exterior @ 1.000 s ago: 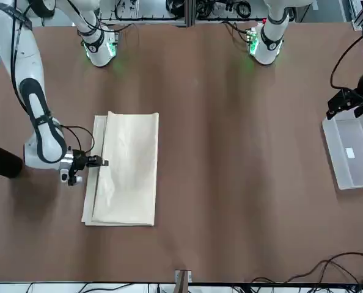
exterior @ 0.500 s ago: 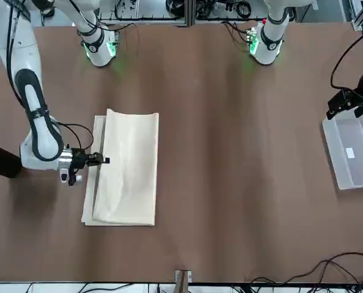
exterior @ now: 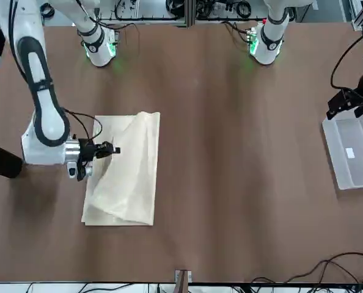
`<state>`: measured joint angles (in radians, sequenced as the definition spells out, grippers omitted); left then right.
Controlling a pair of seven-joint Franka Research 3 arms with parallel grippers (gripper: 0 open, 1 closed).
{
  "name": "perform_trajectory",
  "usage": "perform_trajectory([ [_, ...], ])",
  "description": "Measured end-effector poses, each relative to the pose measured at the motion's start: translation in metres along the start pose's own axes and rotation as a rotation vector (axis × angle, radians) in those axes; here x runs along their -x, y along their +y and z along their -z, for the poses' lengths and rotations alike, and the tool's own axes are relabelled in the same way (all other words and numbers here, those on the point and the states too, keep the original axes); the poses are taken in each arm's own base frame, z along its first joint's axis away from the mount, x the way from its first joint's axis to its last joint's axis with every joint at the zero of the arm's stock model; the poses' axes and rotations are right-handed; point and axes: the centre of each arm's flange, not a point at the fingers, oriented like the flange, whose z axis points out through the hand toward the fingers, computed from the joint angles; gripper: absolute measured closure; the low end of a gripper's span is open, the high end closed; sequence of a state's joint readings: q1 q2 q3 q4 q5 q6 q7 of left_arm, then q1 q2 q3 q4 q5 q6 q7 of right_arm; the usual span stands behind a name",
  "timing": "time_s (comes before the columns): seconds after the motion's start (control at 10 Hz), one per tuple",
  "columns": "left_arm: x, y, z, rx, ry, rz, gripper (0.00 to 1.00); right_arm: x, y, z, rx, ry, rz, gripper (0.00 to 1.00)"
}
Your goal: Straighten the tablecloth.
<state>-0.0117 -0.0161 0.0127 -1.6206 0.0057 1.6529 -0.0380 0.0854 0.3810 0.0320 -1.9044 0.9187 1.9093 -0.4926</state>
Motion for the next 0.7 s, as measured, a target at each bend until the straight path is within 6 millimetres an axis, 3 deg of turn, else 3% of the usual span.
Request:
perform_trajectory([
  [0.3, 0.0, 0.0, -0.001, 0.0, -0.002, 0.0, 0.0, 0.003, -0.089, -0.051, -0.013, 0.031, -0.01, 0.97],
  [0.6, -0.001, 0.0, -0.001, 0.0, -0.002, 0.001, 0.0, 0.015, -0.181, -0.13, 0.037, 0.118, -0.042, 0.97],
  [0.7, -0.001, 0.0, -0.001, 0.0, -0.002, 0.001, 0.0, 0.02, -0.212, -0.145, 0.029, 0.139, -0.048, 0.97],
])
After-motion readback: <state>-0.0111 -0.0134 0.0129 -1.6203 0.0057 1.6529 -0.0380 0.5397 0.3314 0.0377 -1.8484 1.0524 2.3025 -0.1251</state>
